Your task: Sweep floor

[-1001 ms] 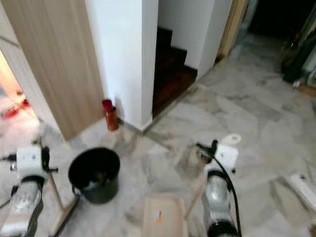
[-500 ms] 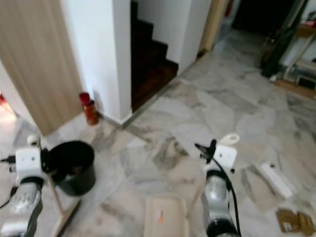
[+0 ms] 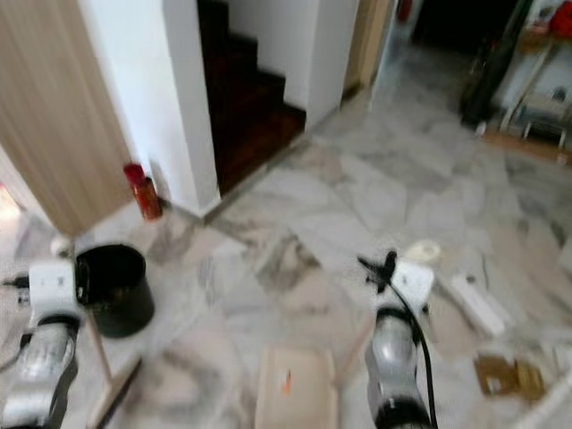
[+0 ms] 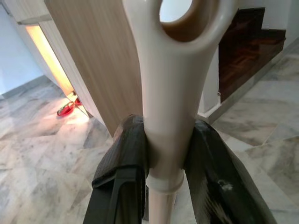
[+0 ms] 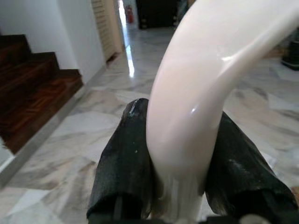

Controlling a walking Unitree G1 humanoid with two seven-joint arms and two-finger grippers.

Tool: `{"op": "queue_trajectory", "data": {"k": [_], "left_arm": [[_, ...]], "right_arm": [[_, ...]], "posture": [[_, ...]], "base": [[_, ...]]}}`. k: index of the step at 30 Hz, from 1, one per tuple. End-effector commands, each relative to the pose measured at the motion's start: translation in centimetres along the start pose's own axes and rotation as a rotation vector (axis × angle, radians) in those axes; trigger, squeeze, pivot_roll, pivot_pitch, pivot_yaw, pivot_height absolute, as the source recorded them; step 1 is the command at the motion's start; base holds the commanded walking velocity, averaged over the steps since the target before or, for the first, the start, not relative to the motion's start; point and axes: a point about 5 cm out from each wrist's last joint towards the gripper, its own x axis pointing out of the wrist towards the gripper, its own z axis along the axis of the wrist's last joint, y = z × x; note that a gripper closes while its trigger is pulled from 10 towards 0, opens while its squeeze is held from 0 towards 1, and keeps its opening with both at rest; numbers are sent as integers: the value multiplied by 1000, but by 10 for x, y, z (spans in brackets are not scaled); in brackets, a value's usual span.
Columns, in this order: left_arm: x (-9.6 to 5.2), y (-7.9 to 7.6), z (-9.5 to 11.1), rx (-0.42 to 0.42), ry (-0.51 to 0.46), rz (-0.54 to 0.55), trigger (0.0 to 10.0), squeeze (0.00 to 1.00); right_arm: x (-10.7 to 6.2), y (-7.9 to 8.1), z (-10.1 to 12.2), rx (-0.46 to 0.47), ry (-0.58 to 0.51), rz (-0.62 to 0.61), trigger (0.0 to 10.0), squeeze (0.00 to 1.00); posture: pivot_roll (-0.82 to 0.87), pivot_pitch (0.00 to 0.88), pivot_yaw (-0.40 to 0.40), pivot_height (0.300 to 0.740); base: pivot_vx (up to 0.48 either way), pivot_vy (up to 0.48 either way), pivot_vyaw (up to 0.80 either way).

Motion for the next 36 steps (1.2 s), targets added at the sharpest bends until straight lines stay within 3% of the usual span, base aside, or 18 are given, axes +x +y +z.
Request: {"op": "queue_trajectory", "data": {"k": [1,3,10,15,24,36], "left_arm": [[10,0,9,9,-37,-9,10000,0],[13,-3,10,4,-35,-15,10000,0],[29,-36,19,-30,-35,-116,10000,0],[32,-44,20,-36,-38,-143,10000,0],[33,-44,14,-44,-22,-138,10000,0],[37,-66,23,-76,-47,-193,10000,0]], "right_arm": [[3,0,11,18,-62,-7,10000,0],[2,-3,11,18,-68,-15,10000,0],[3,-29,20,17,-118,-88,10000,0],[2,-45,20,-5,-119,-132,10000,0],[-2,-53,19,-18,-114,-142,10000,0],[-7,-59,20,-21,-116,-152,10000,0]], "posture": [[140,0,0,740],[120,0,4,740],[30,0,33,740],[11,0,32,740],[-30,0,36,740],[-64,0,45,740]], "base": [[0,0,0],[0,0,0],[0,0,-107],[0,0,-740],[0,0,-720],[0,0,-718]]}}
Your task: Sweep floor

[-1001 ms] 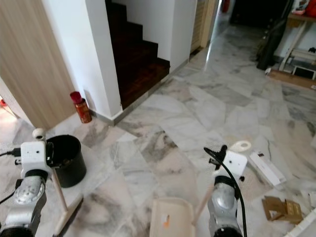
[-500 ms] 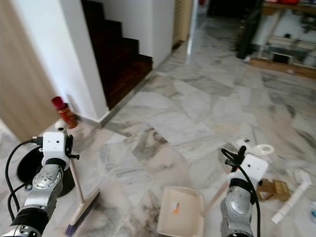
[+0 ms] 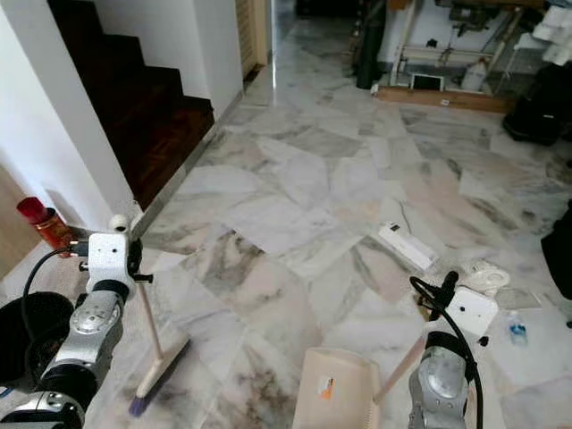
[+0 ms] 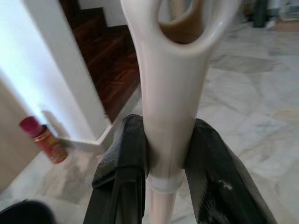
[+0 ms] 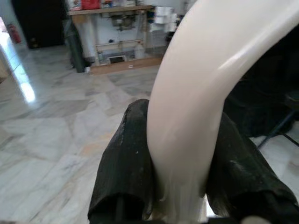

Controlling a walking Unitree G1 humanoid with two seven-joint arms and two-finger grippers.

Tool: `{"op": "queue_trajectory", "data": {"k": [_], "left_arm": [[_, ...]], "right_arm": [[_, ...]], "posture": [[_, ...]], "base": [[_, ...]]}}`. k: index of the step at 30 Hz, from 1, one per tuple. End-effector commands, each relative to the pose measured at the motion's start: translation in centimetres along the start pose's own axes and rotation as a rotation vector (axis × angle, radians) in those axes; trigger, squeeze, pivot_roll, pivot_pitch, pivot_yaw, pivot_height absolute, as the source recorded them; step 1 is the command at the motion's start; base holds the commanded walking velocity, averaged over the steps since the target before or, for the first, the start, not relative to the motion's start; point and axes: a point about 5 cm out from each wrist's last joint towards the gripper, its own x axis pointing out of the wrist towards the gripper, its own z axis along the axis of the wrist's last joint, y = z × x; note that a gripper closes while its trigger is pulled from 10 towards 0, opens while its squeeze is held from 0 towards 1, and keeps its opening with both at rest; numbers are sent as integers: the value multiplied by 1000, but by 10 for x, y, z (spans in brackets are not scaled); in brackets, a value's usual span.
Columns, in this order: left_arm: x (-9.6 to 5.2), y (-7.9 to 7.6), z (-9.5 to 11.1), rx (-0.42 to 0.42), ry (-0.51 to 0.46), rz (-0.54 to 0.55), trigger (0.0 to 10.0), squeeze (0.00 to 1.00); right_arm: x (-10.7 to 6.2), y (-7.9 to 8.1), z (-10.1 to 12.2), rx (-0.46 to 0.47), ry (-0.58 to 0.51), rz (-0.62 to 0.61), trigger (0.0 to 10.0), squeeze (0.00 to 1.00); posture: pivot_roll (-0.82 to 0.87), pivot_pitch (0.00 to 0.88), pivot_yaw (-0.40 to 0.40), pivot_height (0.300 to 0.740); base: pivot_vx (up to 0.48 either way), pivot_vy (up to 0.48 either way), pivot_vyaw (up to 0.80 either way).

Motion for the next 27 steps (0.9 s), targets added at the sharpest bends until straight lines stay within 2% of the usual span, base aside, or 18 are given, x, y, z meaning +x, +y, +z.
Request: {"op": "queue_trajectory", "data": {"k": [1,6,9,11,15,21,27], "left_arm": [[4,-4,8,6,-40,-18,10000,0],[5,-3,11,49,-50,-50,10000,0],[8,2,15,72,-69,-40,10000,0],[10,11,19,75,-81,-4,10000,0],[9,13,17,76,-80,6,10000,0],[11,4,18,70,-86,-10,10000,0],[12,5,18,74,-83,-11,10000,0]], "right_arm": [[4,-2,9,11,-37,-8,10000,0],[4,-3,5,14,-22,-33,10000,0],[5,3,4,19,-10,-23,10000,0],[9,15,6,26,-5,13,10000,0],[12,22,11,33,-15,36,10000,0],[12,15,11,22,-15,25,10000,0],[12,15,10,21,-13,25,10000,0]], "posture": [[-64,0,45,740],[-14,0,52,740],[5,0,46,740],[11,0,41,740],[-9,0,36,740],[-18,0,41,740],[-16,0,48,740]], "base": [[0,0,-712],[0,0,-714],[0,0,-719],[0,0,-712],[0,0,-712],[0,-201,-712],[0,-202,-710]]}}
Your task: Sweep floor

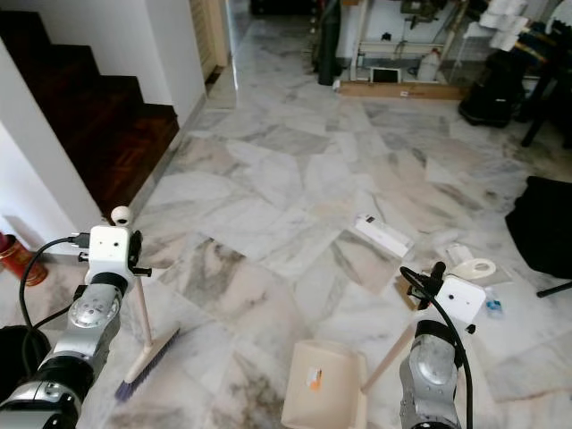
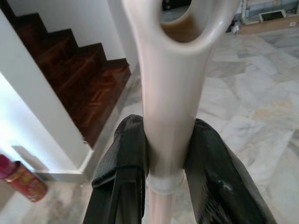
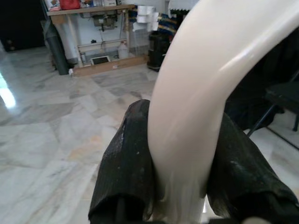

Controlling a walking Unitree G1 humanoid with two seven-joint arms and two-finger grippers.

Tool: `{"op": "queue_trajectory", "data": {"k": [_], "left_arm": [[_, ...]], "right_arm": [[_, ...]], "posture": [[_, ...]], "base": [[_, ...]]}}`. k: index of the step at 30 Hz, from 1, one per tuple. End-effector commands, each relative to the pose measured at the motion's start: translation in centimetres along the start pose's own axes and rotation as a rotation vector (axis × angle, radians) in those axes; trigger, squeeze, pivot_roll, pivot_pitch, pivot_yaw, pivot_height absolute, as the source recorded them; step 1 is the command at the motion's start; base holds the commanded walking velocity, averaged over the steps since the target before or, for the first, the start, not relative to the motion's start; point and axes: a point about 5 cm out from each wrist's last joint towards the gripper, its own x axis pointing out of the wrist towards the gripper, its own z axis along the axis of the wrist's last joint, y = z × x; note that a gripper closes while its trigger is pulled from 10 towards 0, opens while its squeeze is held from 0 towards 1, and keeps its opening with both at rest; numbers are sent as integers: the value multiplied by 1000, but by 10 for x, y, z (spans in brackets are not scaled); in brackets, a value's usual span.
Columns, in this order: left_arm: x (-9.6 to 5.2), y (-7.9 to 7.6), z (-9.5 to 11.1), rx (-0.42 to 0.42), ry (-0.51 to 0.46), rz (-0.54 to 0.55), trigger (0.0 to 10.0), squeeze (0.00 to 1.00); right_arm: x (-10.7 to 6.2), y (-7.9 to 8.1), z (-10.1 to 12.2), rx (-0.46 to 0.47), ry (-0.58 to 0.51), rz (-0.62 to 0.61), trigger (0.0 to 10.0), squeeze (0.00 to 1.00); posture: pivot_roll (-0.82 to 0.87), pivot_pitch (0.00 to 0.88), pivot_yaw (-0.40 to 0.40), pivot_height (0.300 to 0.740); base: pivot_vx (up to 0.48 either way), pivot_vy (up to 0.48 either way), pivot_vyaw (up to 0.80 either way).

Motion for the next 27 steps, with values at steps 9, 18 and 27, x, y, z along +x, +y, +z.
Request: {"op": "queue_trajectory", "data": {"k": [9,18,27], "left_arm": [[2,3,6,20,-45,-2,10000,0],[1,1,5,14,-46,-3,10000,0],[1,0,4,-11,-48,-6,10000,0]], "right_arm": [[5,2,6,7,-25,1,10000,0],[5,2,5,0,-23,13,10000,0],[7,5,6,-5,-21,28,10000,0]], "posture": [[-19,0,52,740],[-27,0,41,740],[-24,0,28,740]], "base": [[0,0,-710],[0,0,-710],[0,0,-708]]}}
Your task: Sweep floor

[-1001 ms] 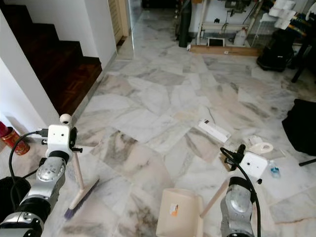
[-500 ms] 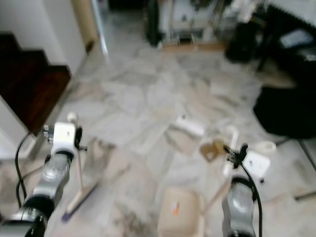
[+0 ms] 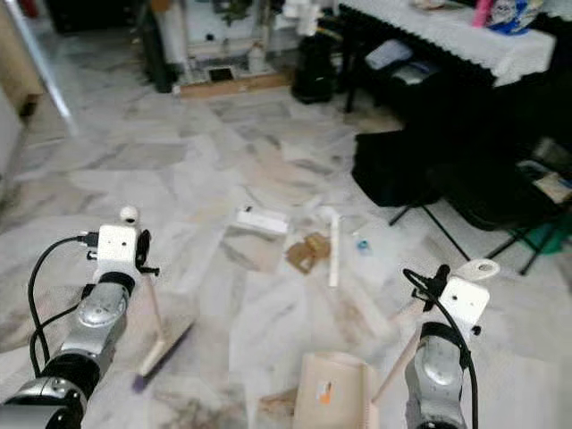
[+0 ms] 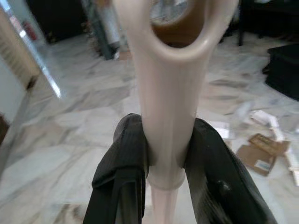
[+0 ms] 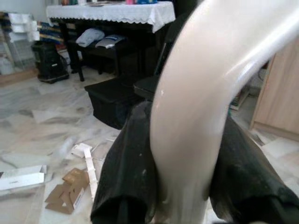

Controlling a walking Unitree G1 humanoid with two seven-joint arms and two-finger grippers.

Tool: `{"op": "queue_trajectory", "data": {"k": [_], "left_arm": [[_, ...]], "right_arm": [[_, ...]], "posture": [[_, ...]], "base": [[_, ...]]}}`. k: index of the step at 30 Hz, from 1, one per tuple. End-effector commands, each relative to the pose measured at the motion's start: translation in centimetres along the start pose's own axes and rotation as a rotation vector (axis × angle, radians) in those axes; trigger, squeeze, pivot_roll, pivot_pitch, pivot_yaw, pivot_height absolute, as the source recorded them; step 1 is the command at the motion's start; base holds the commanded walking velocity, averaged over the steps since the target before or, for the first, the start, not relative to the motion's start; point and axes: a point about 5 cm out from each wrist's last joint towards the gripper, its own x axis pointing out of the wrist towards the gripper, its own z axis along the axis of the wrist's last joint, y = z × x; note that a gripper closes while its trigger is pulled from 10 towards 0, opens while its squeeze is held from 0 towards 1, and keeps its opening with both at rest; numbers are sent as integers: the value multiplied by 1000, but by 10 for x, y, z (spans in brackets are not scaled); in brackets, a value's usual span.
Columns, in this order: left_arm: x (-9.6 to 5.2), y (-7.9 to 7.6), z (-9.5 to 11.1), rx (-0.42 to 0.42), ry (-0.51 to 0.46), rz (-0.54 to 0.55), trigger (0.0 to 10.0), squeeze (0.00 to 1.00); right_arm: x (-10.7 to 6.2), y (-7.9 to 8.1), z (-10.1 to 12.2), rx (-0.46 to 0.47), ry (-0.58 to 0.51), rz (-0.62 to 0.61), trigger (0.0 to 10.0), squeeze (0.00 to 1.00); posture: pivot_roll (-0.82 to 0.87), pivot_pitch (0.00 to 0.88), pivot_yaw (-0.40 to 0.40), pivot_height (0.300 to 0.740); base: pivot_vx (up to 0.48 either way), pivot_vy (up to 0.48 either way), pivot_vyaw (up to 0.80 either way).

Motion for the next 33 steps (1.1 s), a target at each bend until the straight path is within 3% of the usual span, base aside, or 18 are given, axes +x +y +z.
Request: {"op": "queue_trajectory", "data": {"k": [1,10,15,33], "left_arm": [[4,1,10,11,-53,-9,10000,0],[5,0,13,-8,-63,-4,10000,0],[7,0,14,-4,-64,4,10000,0],[7,0,16,-5,-69,16,10000,0]], "right_arm": [[5,0,8,16,-31,-3,10000,0],[7,1,11,17,-50,-5,10000,0],[6,0,12,13,-60,-8,10000,0],[5,-1,12,7,-61,-7,10000,0]], "posture": [[-23,0,28,740],[-23,0,25,740],[-28,0,24,740],[-31,0,23,740]], "base": [[0,0,-712],[0,0,-641],[0,0,0],[348,0,0]]}}
